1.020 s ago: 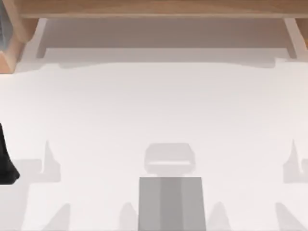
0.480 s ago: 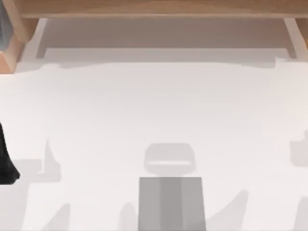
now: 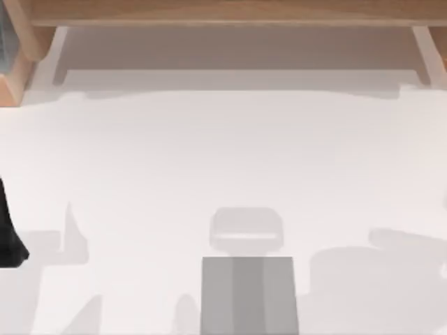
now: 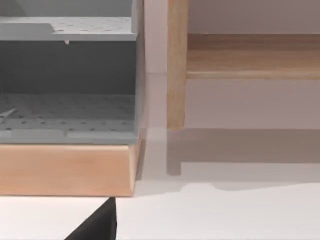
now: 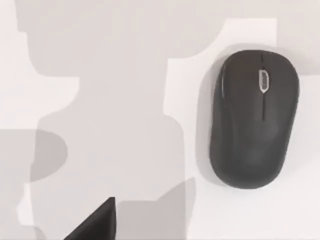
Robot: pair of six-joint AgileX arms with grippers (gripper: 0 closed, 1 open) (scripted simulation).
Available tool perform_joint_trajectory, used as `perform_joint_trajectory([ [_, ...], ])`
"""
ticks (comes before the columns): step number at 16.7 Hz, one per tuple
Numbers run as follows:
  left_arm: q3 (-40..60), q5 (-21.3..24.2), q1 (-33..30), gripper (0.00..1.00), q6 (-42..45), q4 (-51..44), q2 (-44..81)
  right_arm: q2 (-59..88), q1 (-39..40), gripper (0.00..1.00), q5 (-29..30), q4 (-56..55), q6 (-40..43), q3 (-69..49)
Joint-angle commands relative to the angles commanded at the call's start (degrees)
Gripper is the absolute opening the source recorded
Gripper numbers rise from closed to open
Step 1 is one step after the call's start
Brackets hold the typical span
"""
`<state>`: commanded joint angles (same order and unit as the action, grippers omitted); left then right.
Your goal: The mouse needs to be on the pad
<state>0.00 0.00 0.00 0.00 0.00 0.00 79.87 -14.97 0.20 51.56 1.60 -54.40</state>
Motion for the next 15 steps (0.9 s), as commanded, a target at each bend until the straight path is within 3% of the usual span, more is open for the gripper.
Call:
perform_joint_trajectory([
  [6,0.00,0.00,0.00,1.00,0.00,0.00,0.00,14.58,-3.25,1.00,-0.03,10.11,0.23,-12.18],
  [15,0.00,0.00,0.00,1.00,0.00,0.00,0.00,16.82,-3.23,1.00,-0.04,6.31,0.06,-9.96],
])
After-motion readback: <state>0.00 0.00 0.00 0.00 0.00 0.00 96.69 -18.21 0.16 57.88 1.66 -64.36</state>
